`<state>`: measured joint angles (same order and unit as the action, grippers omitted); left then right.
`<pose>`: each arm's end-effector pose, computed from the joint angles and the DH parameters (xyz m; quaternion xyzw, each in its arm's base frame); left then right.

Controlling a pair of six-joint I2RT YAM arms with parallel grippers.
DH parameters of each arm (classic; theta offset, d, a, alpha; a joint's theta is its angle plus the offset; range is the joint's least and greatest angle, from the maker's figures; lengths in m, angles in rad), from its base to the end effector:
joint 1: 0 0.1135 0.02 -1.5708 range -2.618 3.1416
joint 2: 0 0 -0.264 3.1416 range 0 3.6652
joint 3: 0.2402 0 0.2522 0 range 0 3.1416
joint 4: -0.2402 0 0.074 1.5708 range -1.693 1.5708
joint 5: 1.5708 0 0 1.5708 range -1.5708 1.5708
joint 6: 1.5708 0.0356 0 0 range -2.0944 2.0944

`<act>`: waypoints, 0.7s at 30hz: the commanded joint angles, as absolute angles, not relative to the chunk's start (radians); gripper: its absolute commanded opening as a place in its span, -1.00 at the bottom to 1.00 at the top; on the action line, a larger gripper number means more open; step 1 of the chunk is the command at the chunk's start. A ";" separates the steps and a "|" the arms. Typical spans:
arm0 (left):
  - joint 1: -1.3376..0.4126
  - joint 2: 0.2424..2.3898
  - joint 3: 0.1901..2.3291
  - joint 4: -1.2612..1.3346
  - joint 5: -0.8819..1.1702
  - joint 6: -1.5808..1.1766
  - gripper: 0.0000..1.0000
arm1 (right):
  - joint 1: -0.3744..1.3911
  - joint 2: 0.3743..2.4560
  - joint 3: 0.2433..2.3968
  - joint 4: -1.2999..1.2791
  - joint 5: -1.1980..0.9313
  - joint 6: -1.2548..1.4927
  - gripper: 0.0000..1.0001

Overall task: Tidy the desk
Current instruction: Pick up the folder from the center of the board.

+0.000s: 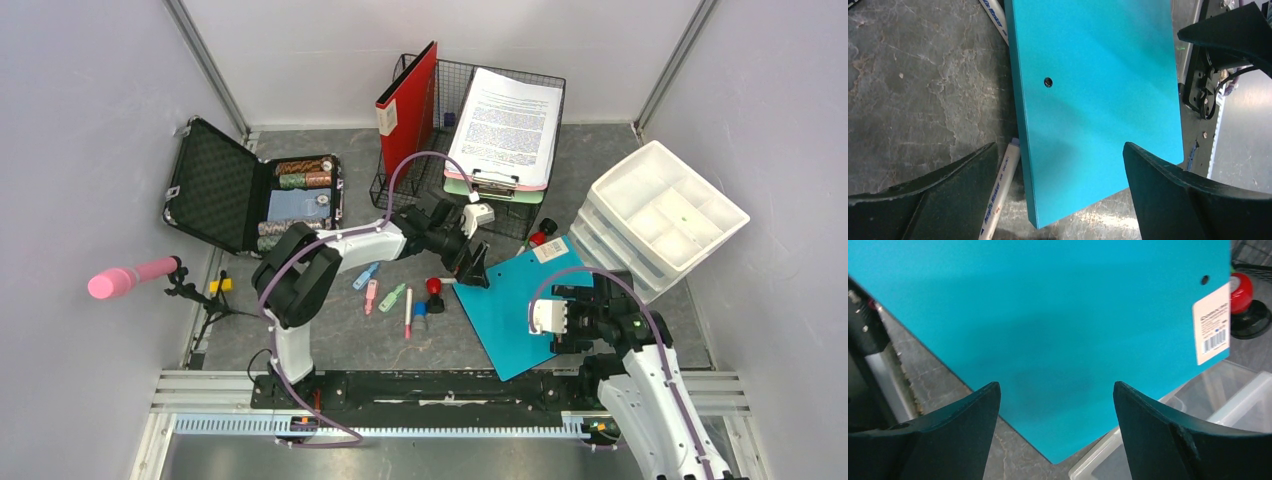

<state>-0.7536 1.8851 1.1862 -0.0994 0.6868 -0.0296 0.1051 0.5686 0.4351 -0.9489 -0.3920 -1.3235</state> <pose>0.2752 -0.2892 0.1802 0.4275 0.7708 -0.4237 0.2088 0.0965 0.0239 0.1881 -0.6591 0.6883 0.0193 0.3026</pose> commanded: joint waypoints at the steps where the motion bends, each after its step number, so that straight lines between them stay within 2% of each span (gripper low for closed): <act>1: -0.762 1.924 1.242 -0.031 0.718 -0.100 1.00 | 0.109 0.554 0.446 -1.065 -0.338 -1.416 0.78; 13: -0.787 1.966 1.267 -0.040 0.631 -0.120 1.00 | 0.110 0.585 0.367 -1.013 -0.306 -1.467 0.77; 21: -0.790 2.012 1.291 -0.061 0.686 -0.140 0.99 | 0.110 0.602 0.341 -0.980 -0.292 -1.479 0.74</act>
<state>-0.7849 1.9869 1.2518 -0.0715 0.6491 -0.0956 0.1051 0.5907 0.3695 -1.0248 -0.3096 -1.4643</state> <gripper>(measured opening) 0.994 0.886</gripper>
